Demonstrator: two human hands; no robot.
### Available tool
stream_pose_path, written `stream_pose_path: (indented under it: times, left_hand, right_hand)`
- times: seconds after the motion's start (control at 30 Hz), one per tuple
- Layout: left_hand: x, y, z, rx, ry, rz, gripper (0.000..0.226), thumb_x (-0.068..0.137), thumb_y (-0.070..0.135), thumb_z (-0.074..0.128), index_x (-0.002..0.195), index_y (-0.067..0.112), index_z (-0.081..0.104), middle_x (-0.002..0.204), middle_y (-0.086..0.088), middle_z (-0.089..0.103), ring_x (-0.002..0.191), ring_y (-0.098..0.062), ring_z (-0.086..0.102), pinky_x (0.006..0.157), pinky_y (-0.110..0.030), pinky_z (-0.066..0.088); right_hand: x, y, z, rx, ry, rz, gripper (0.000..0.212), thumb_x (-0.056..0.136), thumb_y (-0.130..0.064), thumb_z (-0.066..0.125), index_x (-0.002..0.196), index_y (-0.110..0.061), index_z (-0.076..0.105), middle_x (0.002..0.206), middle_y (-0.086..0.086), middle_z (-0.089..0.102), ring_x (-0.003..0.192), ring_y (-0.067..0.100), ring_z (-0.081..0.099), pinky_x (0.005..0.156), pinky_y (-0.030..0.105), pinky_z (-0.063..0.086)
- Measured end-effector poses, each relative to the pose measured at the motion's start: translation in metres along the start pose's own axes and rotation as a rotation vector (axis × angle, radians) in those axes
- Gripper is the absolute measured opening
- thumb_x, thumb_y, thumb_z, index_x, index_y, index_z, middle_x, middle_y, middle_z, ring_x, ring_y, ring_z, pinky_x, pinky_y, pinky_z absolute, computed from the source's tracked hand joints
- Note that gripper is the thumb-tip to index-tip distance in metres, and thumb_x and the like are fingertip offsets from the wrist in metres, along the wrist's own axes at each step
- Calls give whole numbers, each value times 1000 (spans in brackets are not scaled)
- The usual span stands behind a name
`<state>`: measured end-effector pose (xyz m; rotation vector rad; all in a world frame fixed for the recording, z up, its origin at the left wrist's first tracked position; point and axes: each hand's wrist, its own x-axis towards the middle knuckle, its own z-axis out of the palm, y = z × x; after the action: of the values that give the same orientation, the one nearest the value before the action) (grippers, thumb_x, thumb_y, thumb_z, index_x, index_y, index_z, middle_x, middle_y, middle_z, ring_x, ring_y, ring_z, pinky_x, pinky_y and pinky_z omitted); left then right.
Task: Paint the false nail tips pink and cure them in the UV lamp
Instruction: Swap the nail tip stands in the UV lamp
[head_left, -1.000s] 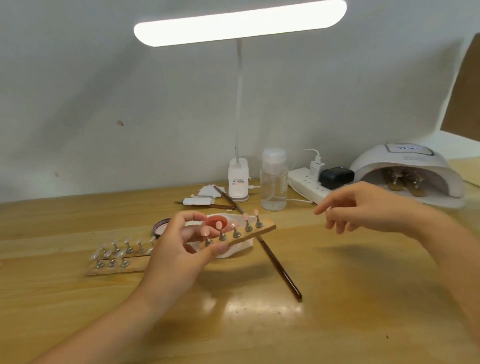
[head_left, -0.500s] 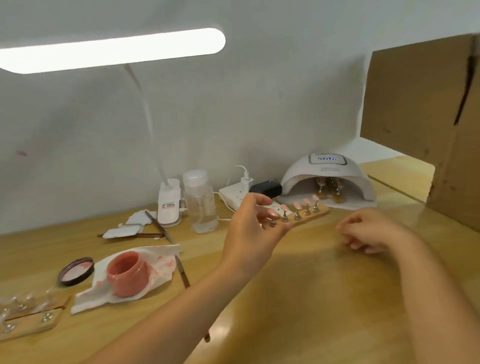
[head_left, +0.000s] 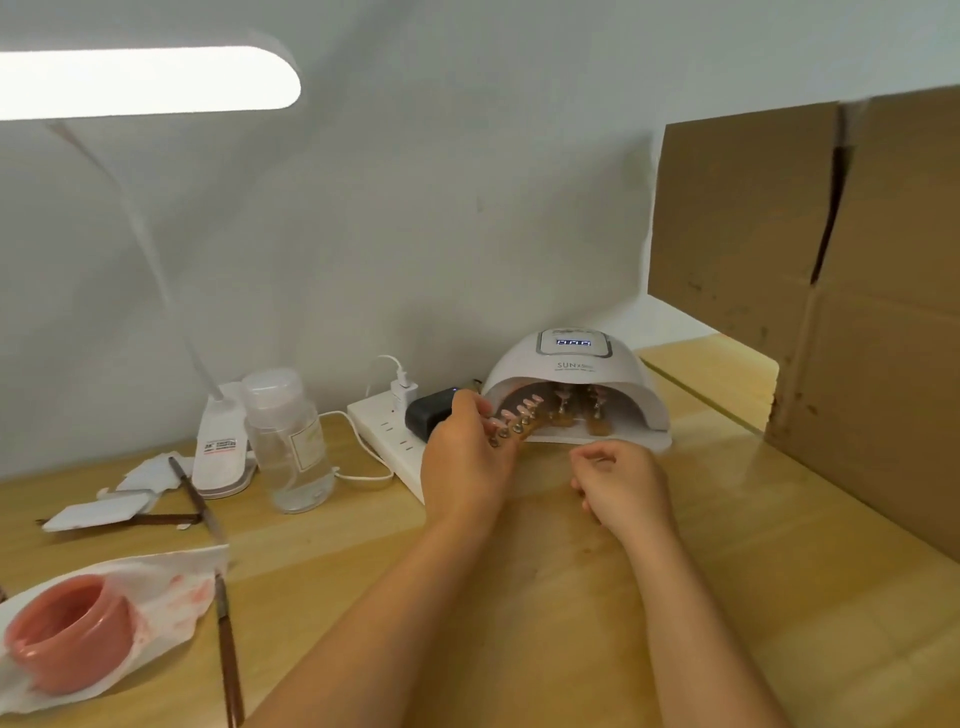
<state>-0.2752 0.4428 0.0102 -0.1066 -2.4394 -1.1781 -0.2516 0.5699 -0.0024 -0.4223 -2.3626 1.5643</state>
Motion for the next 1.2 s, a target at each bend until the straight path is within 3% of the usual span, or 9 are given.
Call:
stream_pose_path:
  times: [0.1, 0.27, 0.5, 0.67, 0.77, 0.9, 1.03, 1.1, 1.2]
  left_hand:
    - [5, 3, 8, 76, -15, 4, 34, 83, 26, 66, 106, 13, 45, 95, -3, 62, 87, -22, 57, 67, -32, 44]
    - [16, 7, 14, 182, 32, 48, 26, 84, 16, 60, 104, 7, 46, 93, -12, 64, 87, -30, 57, 71, -41, 47]
    - [18, 0, 14, 212, 68, 91, 31, 83, 19, 64, 103, 7, 43, 90, -12, 64, 85, -31, 58, 70, -42, 46]
    - [14, 7, 28, 301, 91, 139, 31, 84, 22, 62, 103, 11, 40, 87, -5, 66, 78, -28, 59, 69, -29, 28]
    - [12, 7, 35, 342, 65, 118, 32, 82, 19, 62, 102, 12, 38, 86, -4, 66, 67, -25, 50, 69, -28, 28]
    - [15, 11, 37, 351, 15, 109, 38, 81, 22, 65, 102, 12, 36, 87, -6, 67, 75, -28, 58, 75, -30, 32]
    - [19, 15, 35, 357, 1, 66, 37, 82, 20, 64, 102, 12, 34, 92, -7, 65, 70, -26, 50, 72, -29, 31]
    - [20, 16, 35, 353, 1, 61, 37, 82, 20, 64, 103, 10, 35, 95, -8, 65, 78, -28, 55, 73, -29, 31]
    - [19, 17, 36, 350, -5, 50, 34, 83, 17, 61, 104, 10, 35, 101, -6, 63, 87, -28, 58, 72, -28, 28]
  right_hand:
    - [3, 2, 8, -50, -1, -64, 11, 86, -18, 58, 79, -25, 62, 69, -9, 59, 68, 15, 57, 62, 27, 48]
    - [7, 5, 15, -152, -3, -114, 8, 86, -20, 57, 86, -26, 63, 72, -14, 57, 68, 7, 53, 53, 20, 38]
    - [6, 5, 17, -213, -8, -107, 10, 87, -22, 55, 87, -29, 62, 69, -18, 54, 67, 5, 50, 49, 19, 33]
    - [7, 6, 17, -263, -6, -121, 8, 87, -26, 56, 89, -30, 62, 68, -20, 50, 74, 7, 52, 52, 15, 34]
    - [6, 6, 19, -299, 3, -143, 7, 87, -35, 57, 89, -32, 63, 71, -19, 54, 78, 9, 57, 51, 18, 34]
    - [7, 3, 24, -437, 31, -195, 16, 87, -38, 53, 92, -32, 67, 90, -12, 67, 84, 15, 60, 48, 19, 28]
    - [16, -3, 26, -471, 41, -180, 19, 88, -40, 51, 72, -31, 57, 85, -8, 66, 71, 15, 53, 50, 23, 28]
    - [19, -3, 27, -493, 59, -183, 22, 89, -39, 49, 72, -30, 59, 85, -6, 67, 68, 16, 49, 51, 24, 29]
    - [20, -2, 28, -514, 61, -185, 23, 90, -37, 47, 84, -27, 67, 91, -3, 67, 82, 21, 59, 56, 25, 30]
